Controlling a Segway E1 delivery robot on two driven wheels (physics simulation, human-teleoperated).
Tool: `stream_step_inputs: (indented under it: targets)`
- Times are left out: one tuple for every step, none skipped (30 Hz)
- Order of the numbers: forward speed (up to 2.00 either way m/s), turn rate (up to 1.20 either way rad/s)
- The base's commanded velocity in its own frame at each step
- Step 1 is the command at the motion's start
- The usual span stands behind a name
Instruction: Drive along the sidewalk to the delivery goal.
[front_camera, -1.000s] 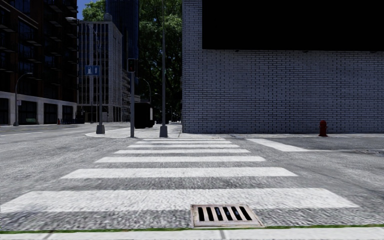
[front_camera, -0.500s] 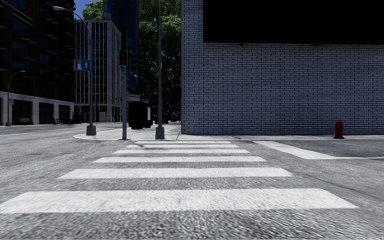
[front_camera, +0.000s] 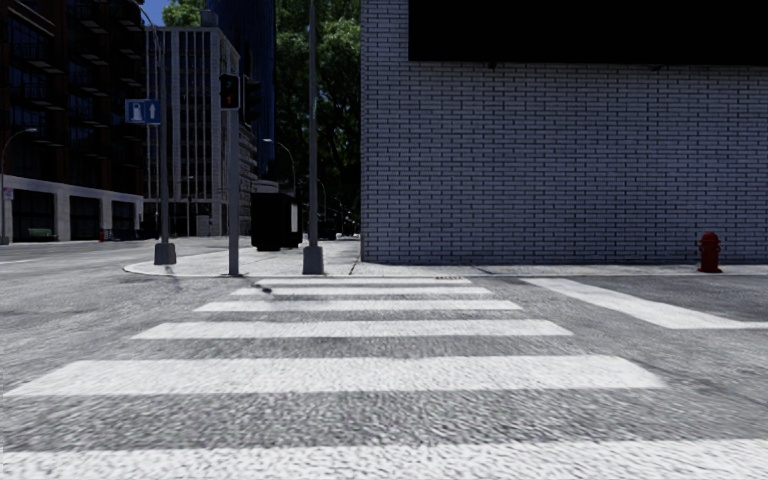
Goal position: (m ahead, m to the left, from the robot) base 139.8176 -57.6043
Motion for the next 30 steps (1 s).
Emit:
stream_step_inputs:
  targets:
    - [1.21,0.00]
    - [1.21,0.00]
    - [1.21,0.00]
    - [1.21,0.00]
    - [1.21,0.00]
    - [1.21,0.00]
    - [1.21,0.00]
    - [1.21,0.00]
    - [1.21,0.00]
    - [1.21,0.00]
    - [1.21,0.00]
    - [1.21,0.00]
    - [1.21,0.00]
    - [1.21,0.00]
    - [1.36,0.00]
    - [2.00,0.00]
    - [2.00,0.00]
    - [2.00,0.00]
    - [2.00,0.00]
    - [2.00,0.00]
    - [2.00,0.00]
    - [2.00,0.00]
    - [2.00,0.00]
    - [2.00,0.00]
    - [2.00,0.00]
    - [2.00,0.00]
    - [2.00,0.00]
    - [2.00,0.00]
    - [2.00,0.00]
    - [2.00,0.00]
